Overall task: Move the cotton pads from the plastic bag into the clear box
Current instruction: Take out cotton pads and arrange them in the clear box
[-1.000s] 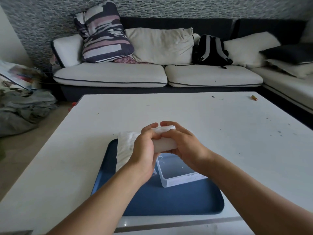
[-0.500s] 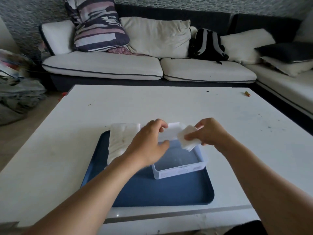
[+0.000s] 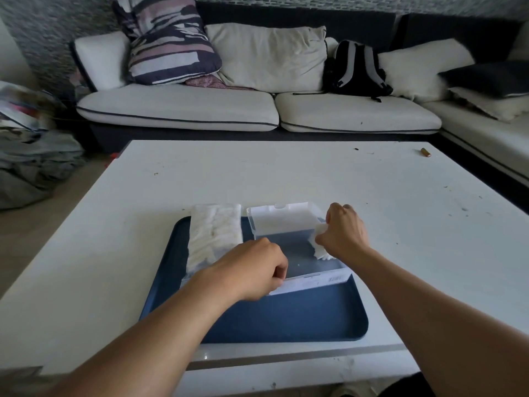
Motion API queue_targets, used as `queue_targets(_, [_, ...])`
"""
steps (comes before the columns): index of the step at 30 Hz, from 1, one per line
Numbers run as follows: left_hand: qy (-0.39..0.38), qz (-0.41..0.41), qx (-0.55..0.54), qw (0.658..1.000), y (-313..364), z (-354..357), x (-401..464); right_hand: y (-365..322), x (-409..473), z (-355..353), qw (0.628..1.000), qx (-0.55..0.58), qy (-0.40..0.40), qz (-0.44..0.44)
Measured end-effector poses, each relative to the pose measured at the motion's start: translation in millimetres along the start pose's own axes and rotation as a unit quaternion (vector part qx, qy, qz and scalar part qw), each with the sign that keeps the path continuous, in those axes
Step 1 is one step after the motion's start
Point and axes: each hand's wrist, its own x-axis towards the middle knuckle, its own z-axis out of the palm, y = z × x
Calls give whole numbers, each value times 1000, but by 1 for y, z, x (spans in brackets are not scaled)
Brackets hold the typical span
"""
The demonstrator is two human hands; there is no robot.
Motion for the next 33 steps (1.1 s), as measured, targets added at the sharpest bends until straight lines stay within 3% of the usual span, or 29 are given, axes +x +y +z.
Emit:
queue_targets(7, [1, -2, -12, 1000, -3, 1, -2, 9, 1, 4, 994, 104, -23, 7])
queue_targets(11, [0, -7, -16, 1000, -2, 0, -2, 5, -1, 0, 995, 94, -22, -30])
queue_targets(20, [-2, -11, -19, 1000, -1, -1, -4, 2, -6, 4, 997, 0, -1, -81])
queue_targets(26, [-3, -7, -15, 1000, -1, -1, -3, 1, -2, 3, 987, -102, -49, -110])
queue_targets(33, [-3, -4, -15, 1000, -2, 0, -3, 7, 2, -3, 974, -137, -94, -153])
